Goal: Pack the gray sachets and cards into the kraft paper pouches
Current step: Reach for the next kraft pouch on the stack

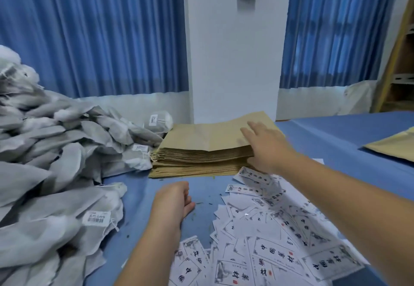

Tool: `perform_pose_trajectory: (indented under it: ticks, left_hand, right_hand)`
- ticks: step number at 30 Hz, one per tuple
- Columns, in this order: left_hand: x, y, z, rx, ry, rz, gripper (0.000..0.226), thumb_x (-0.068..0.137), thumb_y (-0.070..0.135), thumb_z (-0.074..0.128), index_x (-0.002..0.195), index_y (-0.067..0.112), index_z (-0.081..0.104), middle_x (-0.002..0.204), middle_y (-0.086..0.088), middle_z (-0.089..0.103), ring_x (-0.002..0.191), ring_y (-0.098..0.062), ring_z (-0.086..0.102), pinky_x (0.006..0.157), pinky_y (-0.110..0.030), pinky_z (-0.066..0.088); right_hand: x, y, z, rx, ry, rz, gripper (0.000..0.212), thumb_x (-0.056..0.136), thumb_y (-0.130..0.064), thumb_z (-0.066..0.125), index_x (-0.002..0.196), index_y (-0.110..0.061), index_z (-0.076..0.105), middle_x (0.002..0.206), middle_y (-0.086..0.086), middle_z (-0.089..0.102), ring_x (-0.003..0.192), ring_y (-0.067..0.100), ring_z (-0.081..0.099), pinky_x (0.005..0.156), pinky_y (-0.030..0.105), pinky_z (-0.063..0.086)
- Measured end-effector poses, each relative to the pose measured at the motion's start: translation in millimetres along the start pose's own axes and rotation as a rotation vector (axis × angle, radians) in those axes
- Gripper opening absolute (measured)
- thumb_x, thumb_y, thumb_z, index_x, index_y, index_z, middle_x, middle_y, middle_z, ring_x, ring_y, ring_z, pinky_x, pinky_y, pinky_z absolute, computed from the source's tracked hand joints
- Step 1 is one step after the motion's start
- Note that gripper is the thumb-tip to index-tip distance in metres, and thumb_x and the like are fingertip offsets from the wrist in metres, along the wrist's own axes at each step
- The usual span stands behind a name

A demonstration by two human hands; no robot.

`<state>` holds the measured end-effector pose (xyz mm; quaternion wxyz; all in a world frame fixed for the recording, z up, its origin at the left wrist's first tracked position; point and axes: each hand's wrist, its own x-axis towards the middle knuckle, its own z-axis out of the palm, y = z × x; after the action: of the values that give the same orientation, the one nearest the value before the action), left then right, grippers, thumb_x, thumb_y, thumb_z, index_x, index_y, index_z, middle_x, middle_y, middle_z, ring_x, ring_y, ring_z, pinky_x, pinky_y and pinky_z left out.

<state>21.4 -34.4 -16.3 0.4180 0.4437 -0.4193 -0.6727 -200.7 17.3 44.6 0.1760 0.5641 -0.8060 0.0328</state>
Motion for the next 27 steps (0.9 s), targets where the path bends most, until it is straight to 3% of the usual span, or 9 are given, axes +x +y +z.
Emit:
perform_pose_trajectory:
  ticks: [4,7,10,13,16,20,22,24,27]
  left_hand:
    - [3,-2,0,0.123,-0.01,0.044,0.026,0.09,0.002,0.053,0.067,0.013,0.046,0.062,-0.005,0.04,0.055,-0.018,0.045,0.069,-0.032,0.044]
    - [8,-2,1,0.187,0.007,0.043,0.028,0.086,0.001,0.048,0.064,-0.001,0.032,0.052,-0.002,0.027,0.033,-0.013,0.031,0.069,-0.031,0.036]
    - [9,-6,0,0.222,-0.001,0.092,0.016,0.085,0.009,0.053,0.088,-0.006,0.048,0.048,0.004,0.044,0.045,-0.015,0.039,0.055,-0.024,0.036]
    - [-6,-2,2,0.207,-0.09,0.137,0.009,0.088,0.021,0.064,0.094,0.02,0.071,0.071,0.006,0.069,0.067,-0.017,0.062,0.067,-0.03,0.052]
    - [-25,6,11,-0.016,-0.302,0.012,0.023,0.092,0.032,0.062,0.107,0.014,0.062,0.1,-0.005,0.07,0.078,-0.025,0.073,0.063,-0.035,0.058]
    - [-46,7,20,-0.095,-0.466,-0.132,0.022,0.098,0.028,0.05,0.095,0.011,0.064,0.076,-0.009,0.07,0.058,-0.021,0.068,0.049,-0.03,0.053]
    - [-49,3,19,-0.081,-0.441,-0.111,0.02,0.093,0.006,0.044,0.079,0.008,0.059,0.065,-0.011,0.059,0.054,-0.021,0.058,0.048,-0.026,0.044]
    - [-46,2,14,-0.054,-0.337,-0.074,0.015,0.084,-0.006,0.039,0.082,0.007,0.046,0.065,-0.009,0.038,0.056,-0.021,0.04,0.05,-0.029,0.031]
    - [-43,8,5,-0.058,-0.272,-0.033,0.02,0.082,-0.011,0.035,0.086,0.008,0.043,0.063,-0.009,0.037,0.054,-0.021,0.04,0.044,-0.023,0.037]
  right_hand:
    - [8,12,3,-0.177,-0.082,0.048,0.043,0.091,-0.011,0.048,0.13,-0.03,0.044,0.134,-0.001,0.047,0.126,0.025,0.039,0.101,0.044,0.033]
    - [3,10,-1,-0.307,0.014,-0.027,0.048,0.085,-0.003,0.043,0.124,-0.03,0.053,0.113,-0.002,0.055,0.105,0.024,0.05,0.081,0.034,0.032]
    - [-3,0,-12,-0.384,0.059,-0.107,0.03,0.092,-0.012,0.045,0.113,-0.024,0.061,0.098,-0.001,0.053,0.097,0.025,0.053,0.073,0.033,0.027]
    - [-22,-27,-30,-0.373,0.042,-0.15,0.017,0.092,-0.021,0.05,0.102,-0.022,0.064,0.083,-0.001,0.045,0.088,0.025,0.054,0.071,0.032,0.026]
    - [-53,-64,-46,-0.282,0.014,-0.143,0.012,0.087,-0.031,0.058,0.096,-0.023,0.063,0.092,0.0,0.055,0.093,0.024,0.058,0.071,0.032,0.025]
    - [-92,-106,-55,-0.137,0.024,-0.171,0.021,0.085,-0.025,0.055,0.105,-0.021,0.06,0.103,0.004,0.051,0.099,0.025,0.052,0.071,0.035,0.025]
    - [-110,-119,-55,-0.069,0.027,-0.209,0.028,0.087,-0.025,0.052,0.113,-0.017,0.057,0.11,0.006,0.048,0.102,0.025,0.048,0.072,0.037,0.023]
    - [-128,-123,-51,0.015,0.075,-0.272,0.032,0.089,-0.03,0.05,0.117,-0.016,0.052,0.11,0.007,0.046,0.1,0.026,0.044,0.074,0.039,0.021]
    - [-146,-113,-49,0.107,0.1,-0.416,0.04,0.088,-0.041,0.047,0.12,-0.019,0.046,0.112,0.006,0.044,0.101,0.026,0.042,0.083,0.042,0.03]
